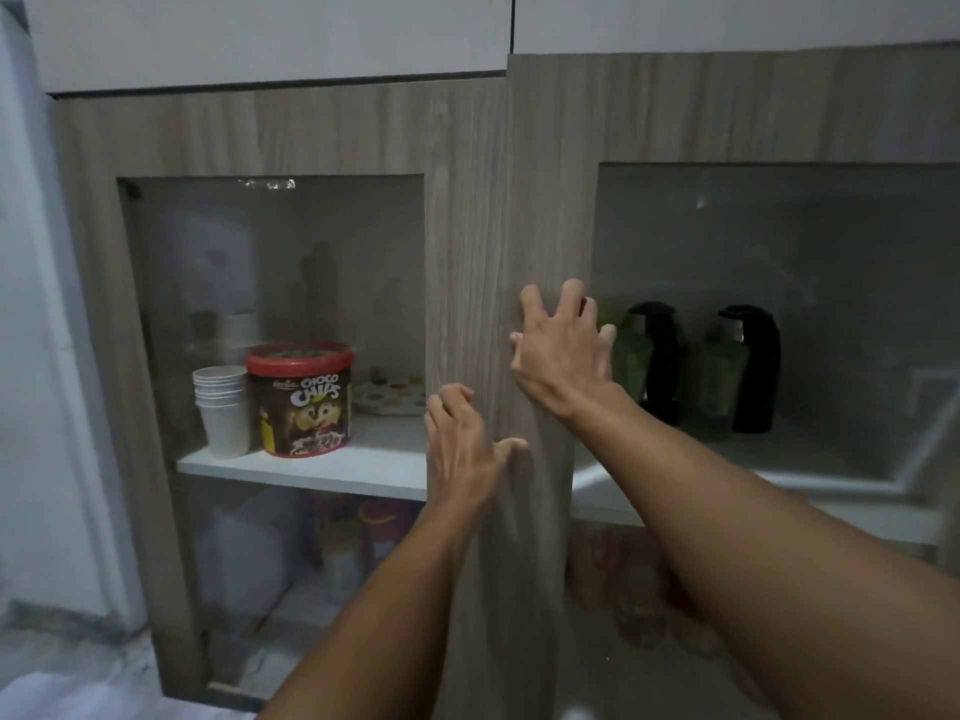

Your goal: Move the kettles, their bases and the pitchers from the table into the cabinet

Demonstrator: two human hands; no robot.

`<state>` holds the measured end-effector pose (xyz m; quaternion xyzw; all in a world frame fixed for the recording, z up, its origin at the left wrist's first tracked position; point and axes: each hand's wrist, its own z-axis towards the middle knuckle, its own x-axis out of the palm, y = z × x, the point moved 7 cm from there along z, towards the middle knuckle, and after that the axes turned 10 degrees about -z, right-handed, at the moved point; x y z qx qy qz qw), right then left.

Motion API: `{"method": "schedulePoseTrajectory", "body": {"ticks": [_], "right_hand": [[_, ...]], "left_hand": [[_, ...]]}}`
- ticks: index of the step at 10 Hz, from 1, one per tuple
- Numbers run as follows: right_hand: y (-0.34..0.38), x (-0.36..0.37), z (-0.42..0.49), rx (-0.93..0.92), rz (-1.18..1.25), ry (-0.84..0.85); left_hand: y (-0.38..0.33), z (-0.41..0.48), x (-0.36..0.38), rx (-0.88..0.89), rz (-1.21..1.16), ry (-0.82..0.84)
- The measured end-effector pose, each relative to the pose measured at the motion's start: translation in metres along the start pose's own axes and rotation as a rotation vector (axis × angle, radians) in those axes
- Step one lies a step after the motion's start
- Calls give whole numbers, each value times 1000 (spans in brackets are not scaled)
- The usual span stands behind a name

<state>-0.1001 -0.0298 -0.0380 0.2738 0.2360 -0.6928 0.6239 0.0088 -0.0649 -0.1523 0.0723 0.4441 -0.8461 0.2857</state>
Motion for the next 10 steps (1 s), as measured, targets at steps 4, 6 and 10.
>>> {"method": "schedulePoseTrajectory", "body": {"ticks": [4,6,10], "right_hand": [[-12,40,48,-69,31,4],[-5,28,42,-58,16,61],[-11,26,18,-29,117,342]], "left_hand": [[18,42,33,-40,75,-30],[-12,39,29,-6,168,71],[-30,28,18,1,263,425]]}}
